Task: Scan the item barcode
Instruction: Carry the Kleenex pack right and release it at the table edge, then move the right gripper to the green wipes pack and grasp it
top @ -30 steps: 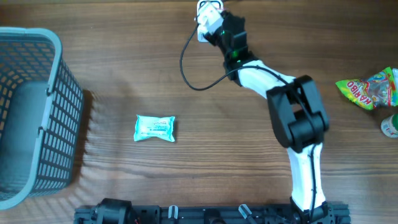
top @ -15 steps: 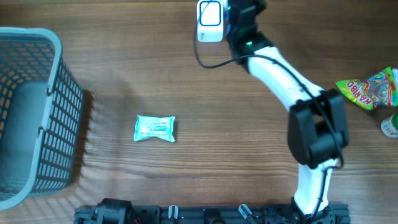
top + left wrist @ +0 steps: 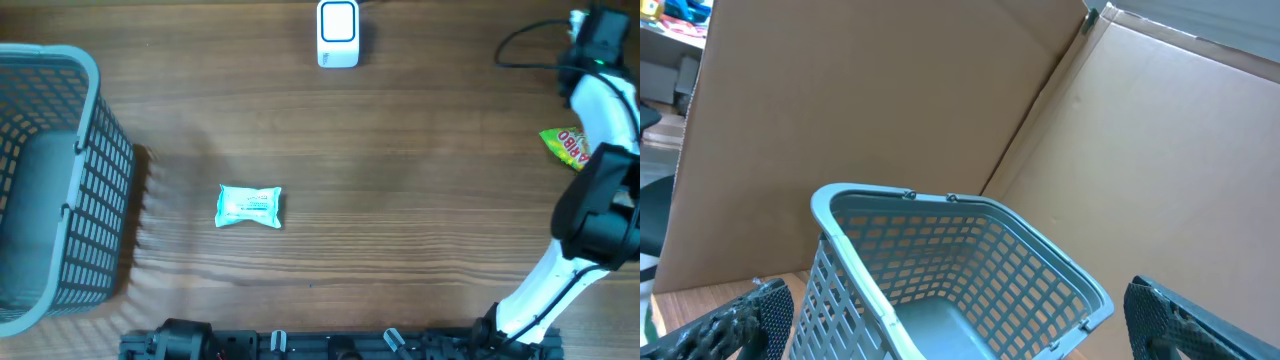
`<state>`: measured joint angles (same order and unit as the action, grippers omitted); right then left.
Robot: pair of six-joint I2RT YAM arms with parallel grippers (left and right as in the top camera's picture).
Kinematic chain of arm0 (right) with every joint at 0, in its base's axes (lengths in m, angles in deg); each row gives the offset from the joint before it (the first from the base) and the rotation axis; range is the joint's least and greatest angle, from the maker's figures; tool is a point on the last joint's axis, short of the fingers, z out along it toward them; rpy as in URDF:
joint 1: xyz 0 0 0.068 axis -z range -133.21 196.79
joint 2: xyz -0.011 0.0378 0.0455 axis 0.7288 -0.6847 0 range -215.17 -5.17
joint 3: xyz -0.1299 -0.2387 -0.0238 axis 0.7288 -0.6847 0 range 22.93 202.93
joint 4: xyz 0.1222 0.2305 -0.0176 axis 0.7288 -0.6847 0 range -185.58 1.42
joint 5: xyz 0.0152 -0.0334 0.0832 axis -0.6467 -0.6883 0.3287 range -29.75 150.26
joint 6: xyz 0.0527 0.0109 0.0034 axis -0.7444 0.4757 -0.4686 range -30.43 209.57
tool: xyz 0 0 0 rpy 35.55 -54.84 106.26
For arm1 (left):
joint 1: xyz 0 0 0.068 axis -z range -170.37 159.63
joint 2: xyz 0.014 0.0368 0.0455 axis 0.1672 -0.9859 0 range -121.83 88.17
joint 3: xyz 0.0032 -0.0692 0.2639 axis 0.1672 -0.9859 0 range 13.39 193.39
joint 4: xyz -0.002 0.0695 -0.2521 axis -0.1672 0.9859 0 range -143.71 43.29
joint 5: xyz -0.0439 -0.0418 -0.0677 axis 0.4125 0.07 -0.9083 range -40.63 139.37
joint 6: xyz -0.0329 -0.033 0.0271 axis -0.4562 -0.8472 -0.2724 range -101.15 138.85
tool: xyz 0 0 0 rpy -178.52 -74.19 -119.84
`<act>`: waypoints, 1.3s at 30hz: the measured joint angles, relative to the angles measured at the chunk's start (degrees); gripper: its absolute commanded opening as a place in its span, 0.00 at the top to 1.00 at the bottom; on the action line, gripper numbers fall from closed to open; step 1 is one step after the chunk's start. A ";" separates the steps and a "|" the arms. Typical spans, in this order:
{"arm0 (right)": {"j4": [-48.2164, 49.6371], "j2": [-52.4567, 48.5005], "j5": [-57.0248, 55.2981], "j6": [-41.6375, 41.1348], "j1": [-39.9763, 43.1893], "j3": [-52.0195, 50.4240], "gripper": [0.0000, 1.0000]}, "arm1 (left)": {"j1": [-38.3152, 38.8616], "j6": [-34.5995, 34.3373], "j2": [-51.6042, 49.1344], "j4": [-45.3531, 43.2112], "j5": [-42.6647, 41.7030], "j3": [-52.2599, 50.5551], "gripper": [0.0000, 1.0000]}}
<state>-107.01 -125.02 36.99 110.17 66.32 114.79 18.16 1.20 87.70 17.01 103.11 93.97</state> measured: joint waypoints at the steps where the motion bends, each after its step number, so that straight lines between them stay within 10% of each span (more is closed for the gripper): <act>1: 0.00 -0.42 2.78 -2.45 1.09 -0.09 0.00 | 0.00 0.00 0.00 0.02 0.00 0.00 0.00; 10: -29.49 7.63 37.18 -21.62 -1.97 1.55 0.00 | 0.00 0.00 0.00 -0.07 0.00 0.00 0.00; 15: -46.49 14.78 62.66 -12.09 -17.51 3.13 0.00 | 0.00 0.00 0.00 0.02 -0.02 0.00 0.00; 26: -28.70 14.62 36.30 -0.68 -66.07 -3.21 0.00 | 0.00 0.00 0.00 0.00 0.00 0.00 0.00; 39: -10.60 6.05 25.18 13.81 -74.84 -8.59 0.00 | 0.00 0.00 0.00 0.02 0.00 0.00 0.00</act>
<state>-117.61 -118.97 62.17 123.98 -8.52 106.20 18.16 1.20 87.70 17.03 103.11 93.97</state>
